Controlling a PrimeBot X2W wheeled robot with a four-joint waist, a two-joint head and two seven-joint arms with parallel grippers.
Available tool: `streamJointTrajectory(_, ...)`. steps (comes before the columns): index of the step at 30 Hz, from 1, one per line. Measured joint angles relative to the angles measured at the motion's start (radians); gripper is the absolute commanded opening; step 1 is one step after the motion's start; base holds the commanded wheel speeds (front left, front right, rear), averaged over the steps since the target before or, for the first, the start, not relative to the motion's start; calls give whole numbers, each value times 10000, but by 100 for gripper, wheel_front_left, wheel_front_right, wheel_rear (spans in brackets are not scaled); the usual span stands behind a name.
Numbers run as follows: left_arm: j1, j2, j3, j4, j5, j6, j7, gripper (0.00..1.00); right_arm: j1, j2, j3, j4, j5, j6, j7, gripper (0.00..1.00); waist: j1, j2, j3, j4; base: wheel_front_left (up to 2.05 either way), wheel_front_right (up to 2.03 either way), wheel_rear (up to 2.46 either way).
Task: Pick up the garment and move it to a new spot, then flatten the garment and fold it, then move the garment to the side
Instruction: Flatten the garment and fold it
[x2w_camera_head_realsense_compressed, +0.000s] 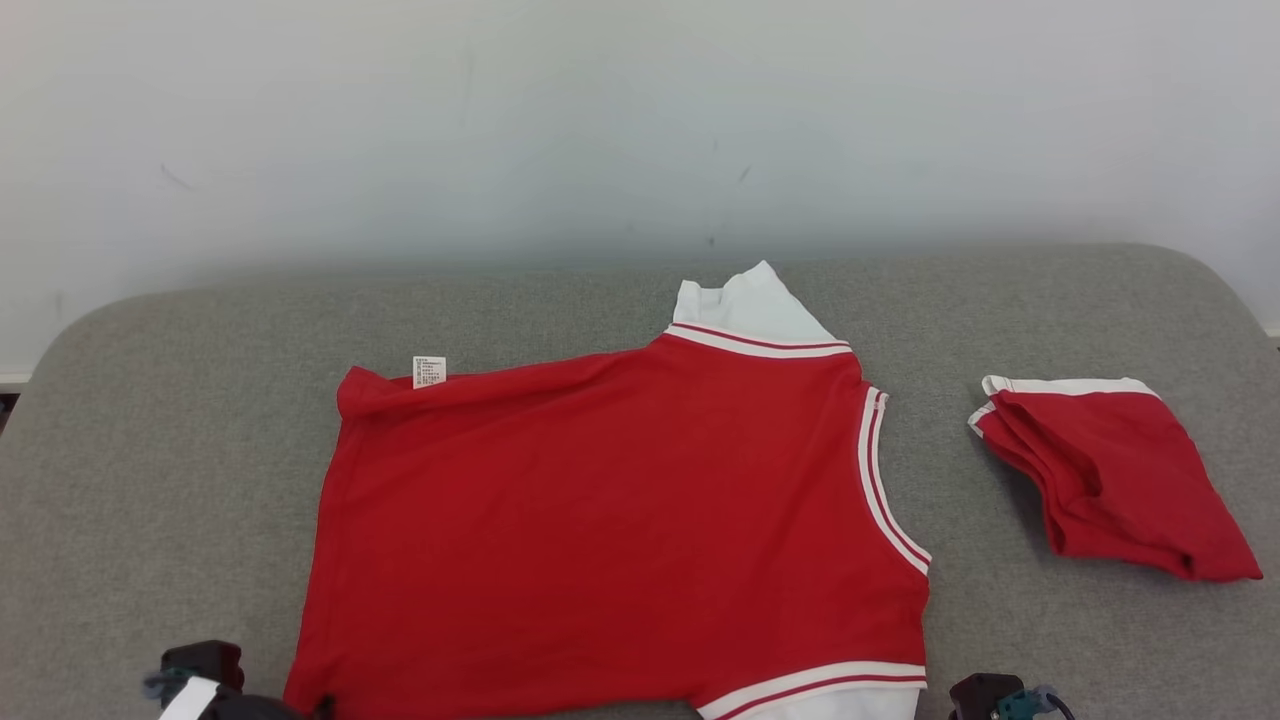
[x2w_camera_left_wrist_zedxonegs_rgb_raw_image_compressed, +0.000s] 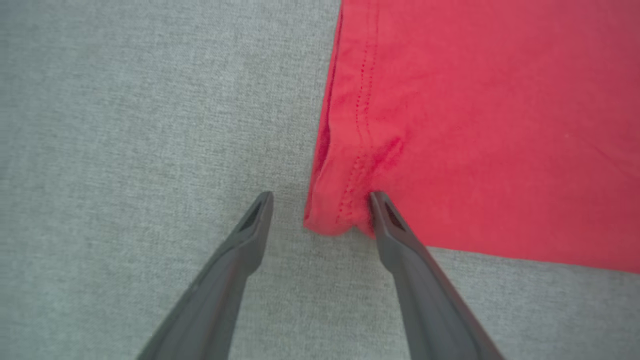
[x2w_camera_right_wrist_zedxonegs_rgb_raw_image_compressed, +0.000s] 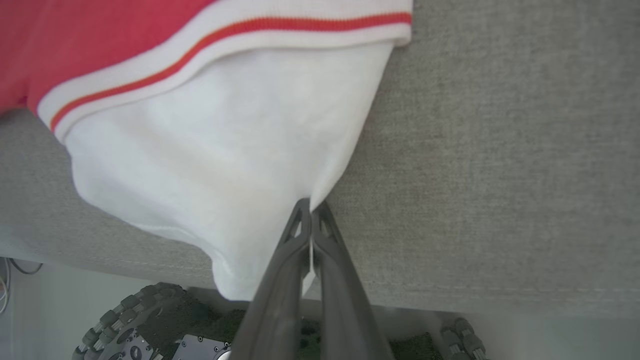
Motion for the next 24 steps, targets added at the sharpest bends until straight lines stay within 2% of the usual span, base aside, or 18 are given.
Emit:
streamJointTrajectory(8,141,159,92,-21,2,12,10,100,170,2,-75,2,-84,0,12,0,0,0,-71,-17,0,0,0)
streamJointTrajectory(10,226,165,40,-19,0,-13,13,78,169,2,-77,0,-86,0,46,0,0,0,-86,-20,0,0,0)
streamJointTrajectory(11,233,148,6,-25,-8,-96,15,59,169,4,-79,0,-86,0,56,0,0,0,-91,-20,0,0,0)
streamJointTrajectory(12,233,102,-56,-33,-33,-96,19,50,169,4,-81,0,-92,0,58,0,0,0,-95,-18,0,0,0)
streamJointTrajectory(14,244,-50,-155,-50,-52,-96,31,48,169,6,-79,-8,-94,0,82,0,0,0,-101,-15,0,0,0)
streamJointTrajectory(19,259,-71,-190,-84,-50,-96,59,36,169,8,-77,-21,-96,0,92,0,0,0,-102,-18,0,0,0)
streamJointTrajectory(20,265,-71,-194,-94,-50,-96,61,31,169,10,-77,-27,-98,0,98,0,0,0,-100,-23,0,0,0)
streamJointTrajectory(22,300,-71,-201,-136,-48,-94,61,2,168,10,-77,-36,-98,0,100,0,0,0,-94,-35,0,0,0)
streamJointTrajectory(24,344,-56,-198,-209,-25,-88,56,0,169,19,-88,-69,-96,0,96,0,0,0,-88,-50,0,0,0)
